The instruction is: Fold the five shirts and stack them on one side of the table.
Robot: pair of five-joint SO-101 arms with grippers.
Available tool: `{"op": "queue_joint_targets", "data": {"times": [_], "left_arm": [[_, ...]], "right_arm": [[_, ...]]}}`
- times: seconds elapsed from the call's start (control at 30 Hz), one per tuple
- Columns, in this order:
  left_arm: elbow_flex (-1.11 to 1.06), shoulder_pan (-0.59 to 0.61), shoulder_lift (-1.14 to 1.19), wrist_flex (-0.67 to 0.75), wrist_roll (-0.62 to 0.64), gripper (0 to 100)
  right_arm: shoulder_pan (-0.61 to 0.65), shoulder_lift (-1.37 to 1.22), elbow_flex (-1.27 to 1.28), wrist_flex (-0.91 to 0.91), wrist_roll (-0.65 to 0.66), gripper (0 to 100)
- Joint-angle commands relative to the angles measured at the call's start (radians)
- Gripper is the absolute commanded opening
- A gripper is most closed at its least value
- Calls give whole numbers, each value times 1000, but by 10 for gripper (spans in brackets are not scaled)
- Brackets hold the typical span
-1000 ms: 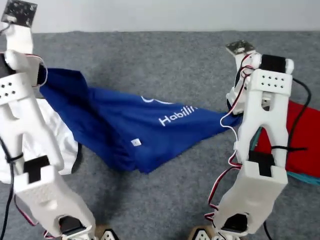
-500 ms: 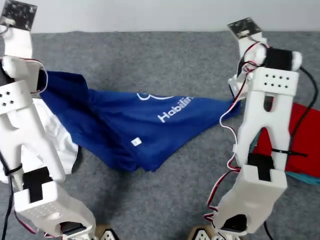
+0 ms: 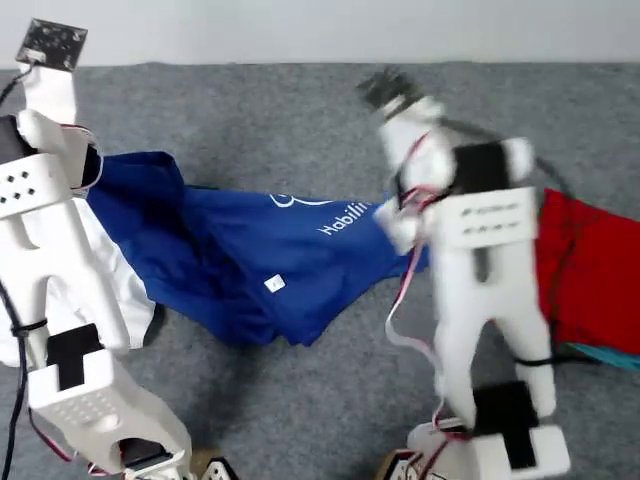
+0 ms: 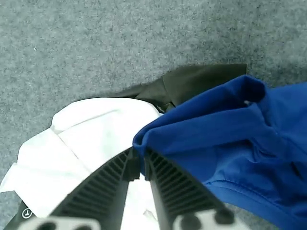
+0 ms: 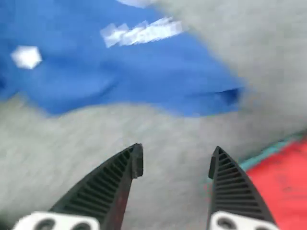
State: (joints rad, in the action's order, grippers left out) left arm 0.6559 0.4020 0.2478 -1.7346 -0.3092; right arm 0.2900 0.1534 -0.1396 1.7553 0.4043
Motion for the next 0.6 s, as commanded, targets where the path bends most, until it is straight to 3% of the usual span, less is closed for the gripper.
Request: {"op": "queue_joint_targets", "data": {"times": [0.0, 0.13, 0.33, 0.57], "left_arm": [[7, -3, -8, -3, 0, 14], [12, -5, -8, -2, 0, 14], [12, -5, -6, -2, 0, 14], [12, -3, -8, -2, 0, 14]], "right_arm": [[177, 93, 180, 41, -94, 233], [351, 79, 278, 10, -144, 234], [406, -56, 279, -45, -144, 292], [524, -236, 279, -168, -144, 292]]}}
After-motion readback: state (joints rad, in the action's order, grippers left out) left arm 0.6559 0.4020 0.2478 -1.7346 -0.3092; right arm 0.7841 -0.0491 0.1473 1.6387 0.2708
